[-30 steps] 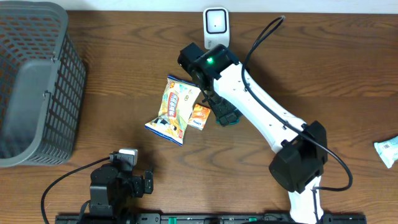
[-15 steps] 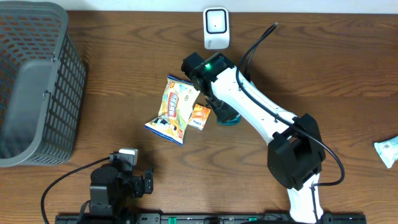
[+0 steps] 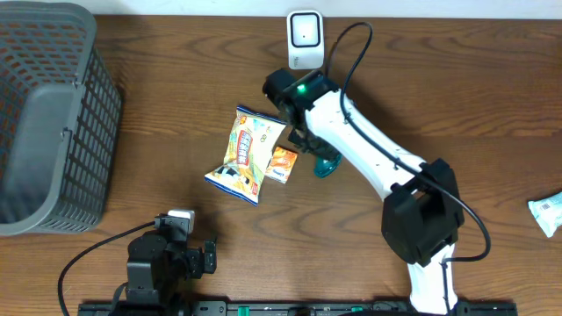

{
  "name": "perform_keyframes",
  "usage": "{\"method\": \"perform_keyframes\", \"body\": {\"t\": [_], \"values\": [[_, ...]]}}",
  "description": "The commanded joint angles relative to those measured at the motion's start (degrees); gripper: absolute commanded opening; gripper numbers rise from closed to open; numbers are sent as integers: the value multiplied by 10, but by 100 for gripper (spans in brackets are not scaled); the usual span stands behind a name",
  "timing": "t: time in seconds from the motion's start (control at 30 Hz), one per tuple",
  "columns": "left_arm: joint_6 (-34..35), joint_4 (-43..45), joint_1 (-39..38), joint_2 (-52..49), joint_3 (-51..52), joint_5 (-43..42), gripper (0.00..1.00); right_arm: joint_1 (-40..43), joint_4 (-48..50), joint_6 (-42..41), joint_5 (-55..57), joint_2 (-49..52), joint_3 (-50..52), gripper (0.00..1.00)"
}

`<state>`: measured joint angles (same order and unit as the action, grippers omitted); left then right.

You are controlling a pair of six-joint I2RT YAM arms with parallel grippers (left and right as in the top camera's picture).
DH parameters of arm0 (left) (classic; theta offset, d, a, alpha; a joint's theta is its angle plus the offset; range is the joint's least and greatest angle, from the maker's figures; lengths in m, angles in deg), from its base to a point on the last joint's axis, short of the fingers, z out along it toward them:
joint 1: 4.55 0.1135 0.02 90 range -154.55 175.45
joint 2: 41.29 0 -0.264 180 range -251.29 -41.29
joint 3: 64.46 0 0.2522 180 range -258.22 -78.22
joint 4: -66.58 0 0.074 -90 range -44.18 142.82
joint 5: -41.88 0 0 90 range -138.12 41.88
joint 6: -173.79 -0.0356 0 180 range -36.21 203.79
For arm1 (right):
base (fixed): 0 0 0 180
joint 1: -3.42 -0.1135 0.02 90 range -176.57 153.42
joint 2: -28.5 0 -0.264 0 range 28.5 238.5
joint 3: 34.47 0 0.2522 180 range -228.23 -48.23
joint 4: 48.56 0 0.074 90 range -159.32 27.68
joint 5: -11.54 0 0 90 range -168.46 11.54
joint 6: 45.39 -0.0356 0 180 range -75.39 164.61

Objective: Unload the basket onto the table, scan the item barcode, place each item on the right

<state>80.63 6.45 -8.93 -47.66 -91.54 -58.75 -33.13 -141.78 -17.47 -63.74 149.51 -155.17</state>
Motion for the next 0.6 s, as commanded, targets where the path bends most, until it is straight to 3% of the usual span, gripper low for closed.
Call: {"method": "perform_keyframes", "body": {"t": [0.0, 0.13, 0.27, 0.57], "values": [[0, -14, 2, 2, 0, -5, 98, 19, 3, 256, -23, -27, -24, 40], [0, -14, 2, 2, 0, -5, 98, 39, 15, 418, -111, -27, -32, 39], [0, -14, 2, 2, 0, -5, 98, 52, 35, 517, -181, -27, -31, 38], [0, -14, 2, 2, 0, -5, 98, 55, 45, 672, -233, -27, -31, 38]]}}
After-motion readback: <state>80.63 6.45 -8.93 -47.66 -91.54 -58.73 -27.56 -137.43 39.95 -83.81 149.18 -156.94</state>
